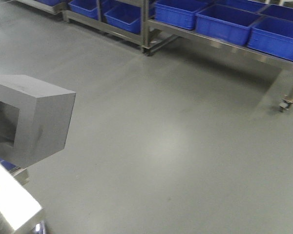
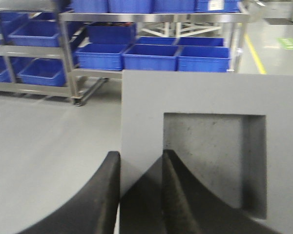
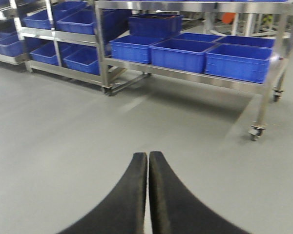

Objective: Sort gray base to blue bin
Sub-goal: 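Drive the base to the blue bin rack holding the block in the left gripper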

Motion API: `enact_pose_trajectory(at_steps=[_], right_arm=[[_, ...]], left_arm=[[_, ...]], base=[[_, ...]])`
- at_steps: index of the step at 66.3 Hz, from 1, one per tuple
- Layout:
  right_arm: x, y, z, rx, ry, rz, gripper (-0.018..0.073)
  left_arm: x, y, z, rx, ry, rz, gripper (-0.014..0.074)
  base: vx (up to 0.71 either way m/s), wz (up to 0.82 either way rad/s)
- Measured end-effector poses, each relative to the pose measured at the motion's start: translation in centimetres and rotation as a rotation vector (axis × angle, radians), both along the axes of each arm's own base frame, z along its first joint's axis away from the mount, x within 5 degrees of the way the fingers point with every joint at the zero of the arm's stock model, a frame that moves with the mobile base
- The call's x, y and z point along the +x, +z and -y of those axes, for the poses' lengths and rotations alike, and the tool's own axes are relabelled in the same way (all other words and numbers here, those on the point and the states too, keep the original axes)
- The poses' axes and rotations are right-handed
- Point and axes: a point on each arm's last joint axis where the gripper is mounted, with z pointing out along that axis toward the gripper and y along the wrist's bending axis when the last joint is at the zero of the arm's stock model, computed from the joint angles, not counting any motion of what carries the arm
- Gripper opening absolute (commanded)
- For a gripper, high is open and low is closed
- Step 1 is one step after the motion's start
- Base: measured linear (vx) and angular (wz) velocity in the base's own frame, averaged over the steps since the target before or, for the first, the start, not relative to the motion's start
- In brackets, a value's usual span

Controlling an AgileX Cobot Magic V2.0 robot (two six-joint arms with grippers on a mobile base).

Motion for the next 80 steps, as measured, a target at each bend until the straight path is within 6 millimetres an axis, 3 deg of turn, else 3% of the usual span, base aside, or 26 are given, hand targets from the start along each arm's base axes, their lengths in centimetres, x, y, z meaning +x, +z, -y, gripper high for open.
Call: enact_pose_trajectory(at_steps=[80], right_arm=[[0.00, 0.00, 0.00, 0.000, 0.000, 0.000, -0.0005]], left_arm=[[0.00, 0.00, 0.00, 0.000, 0.000, 0.000, -0.0006]], base=[[0.09, -0.34]])
